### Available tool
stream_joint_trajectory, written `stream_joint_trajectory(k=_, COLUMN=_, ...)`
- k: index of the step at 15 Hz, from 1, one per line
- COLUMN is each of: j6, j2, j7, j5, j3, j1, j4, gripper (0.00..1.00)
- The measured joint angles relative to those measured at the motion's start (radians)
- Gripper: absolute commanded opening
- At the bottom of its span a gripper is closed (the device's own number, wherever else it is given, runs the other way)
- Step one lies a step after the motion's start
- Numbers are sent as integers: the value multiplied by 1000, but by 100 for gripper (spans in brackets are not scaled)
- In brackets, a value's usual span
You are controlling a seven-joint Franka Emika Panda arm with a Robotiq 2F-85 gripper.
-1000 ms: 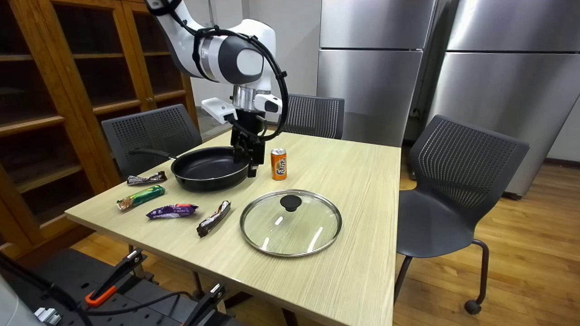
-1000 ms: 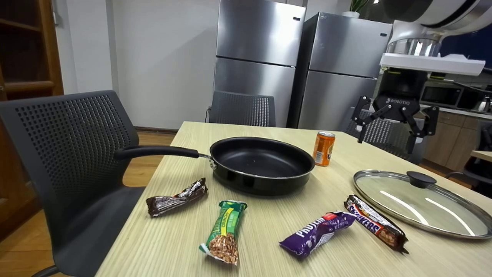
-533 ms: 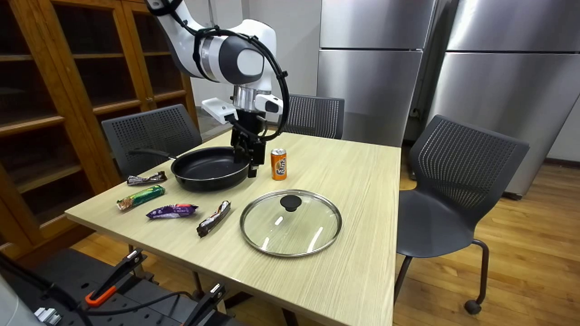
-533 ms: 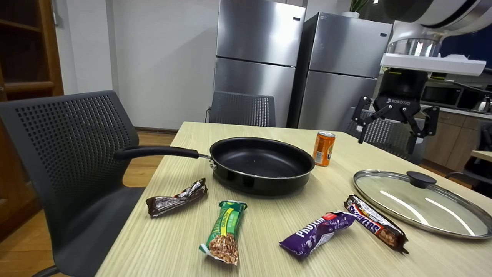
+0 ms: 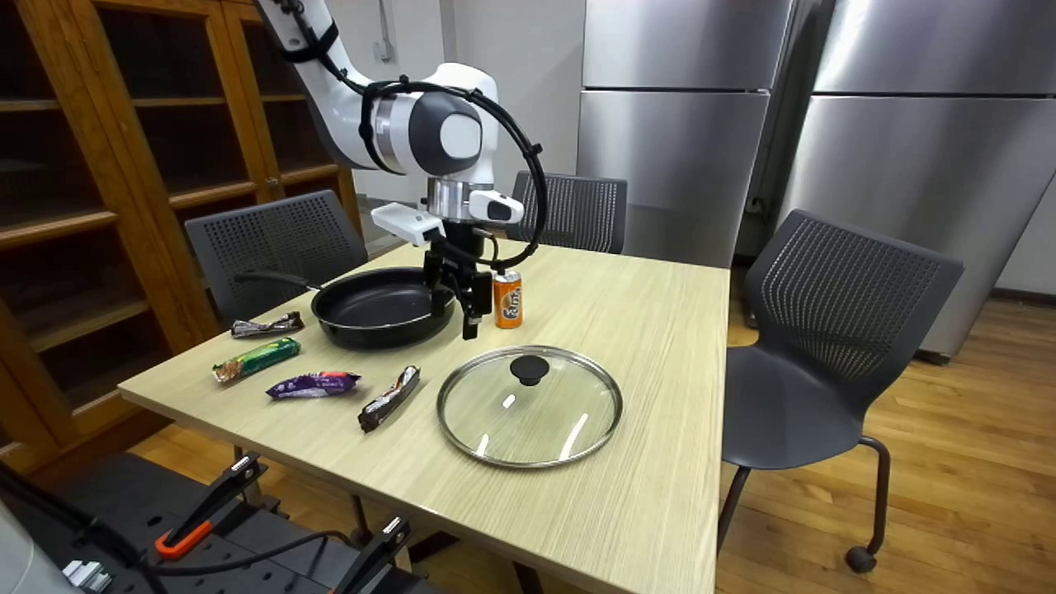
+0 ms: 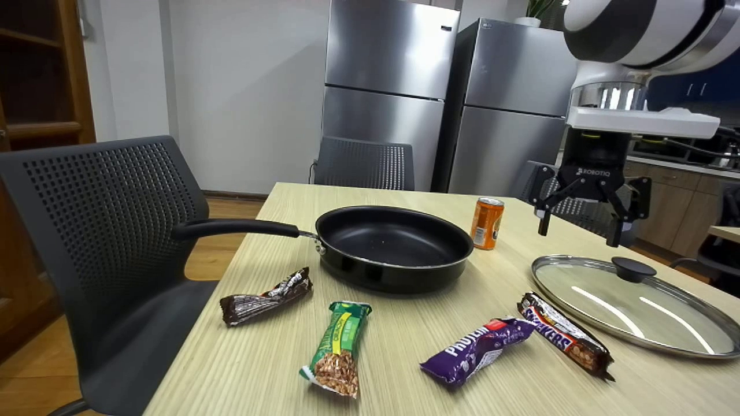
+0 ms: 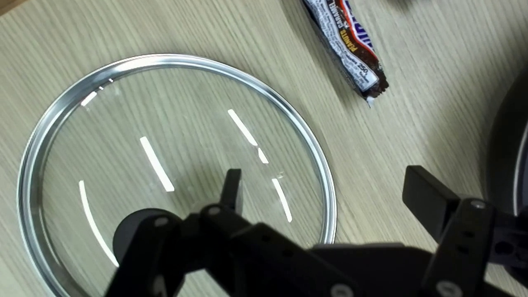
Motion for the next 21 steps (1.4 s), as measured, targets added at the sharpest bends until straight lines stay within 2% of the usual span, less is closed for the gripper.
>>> stream_joint_trajectory(k=5, j6=5, j2=50, j7=-69, j5=-57, j3=10, j1=12, j4=5, gripper=100)
stream_joint_trajectory(k=13, j6=56, j2=87, j7=-196, j5=-59, j3=63, j1=30, j4=-24, gripper=100)
stream_joint_trajectory(k=21, j6=108, j2=111, j7=-232, j5=-96, j3=86, j1=67, j4=-97, gripper=100)
